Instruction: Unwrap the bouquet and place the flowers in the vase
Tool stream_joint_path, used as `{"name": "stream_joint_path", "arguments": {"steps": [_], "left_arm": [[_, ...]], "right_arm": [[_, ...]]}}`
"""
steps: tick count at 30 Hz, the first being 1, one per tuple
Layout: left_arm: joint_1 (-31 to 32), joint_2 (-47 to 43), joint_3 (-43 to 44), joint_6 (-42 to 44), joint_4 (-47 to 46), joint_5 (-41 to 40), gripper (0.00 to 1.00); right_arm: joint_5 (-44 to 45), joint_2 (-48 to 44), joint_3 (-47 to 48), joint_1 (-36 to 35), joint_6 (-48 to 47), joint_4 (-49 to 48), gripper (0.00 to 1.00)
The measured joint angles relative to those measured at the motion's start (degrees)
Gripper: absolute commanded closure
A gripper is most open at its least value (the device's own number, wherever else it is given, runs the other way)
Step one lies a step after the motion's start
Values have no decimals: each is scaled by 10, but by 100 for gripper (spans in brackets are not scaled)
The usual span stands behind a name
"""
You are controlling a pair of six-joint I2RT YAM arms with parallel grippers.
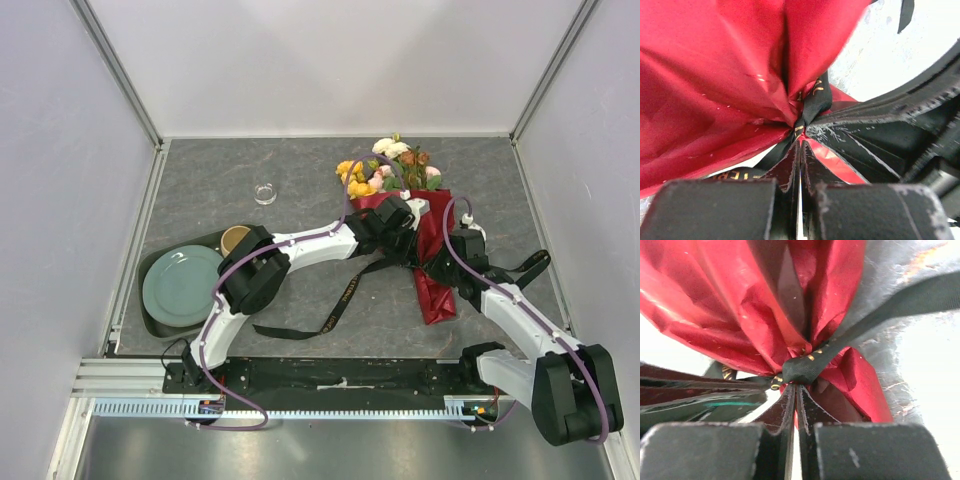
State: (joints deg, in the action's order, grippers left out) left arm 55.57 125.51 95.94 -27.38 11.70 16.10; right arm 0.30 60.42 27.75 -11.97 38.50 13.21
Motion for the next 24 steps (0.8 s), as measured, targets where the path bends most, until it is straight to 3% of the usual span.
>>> {"name": "stream_joint_path", "arguments": {"steps": [11,16,24], "left_arm": [[0,-54,-55,-6,-29,11,98],[0,-52,-48,-9,-42,70,71],[0,1,8,-14,-40,90,63]], "right_arm": [[-4,14,-37,56,7,-42,91],[-24,9,-37,60,-2,-40,89],[-28,-42,-28,61,-6,15,88]]}}
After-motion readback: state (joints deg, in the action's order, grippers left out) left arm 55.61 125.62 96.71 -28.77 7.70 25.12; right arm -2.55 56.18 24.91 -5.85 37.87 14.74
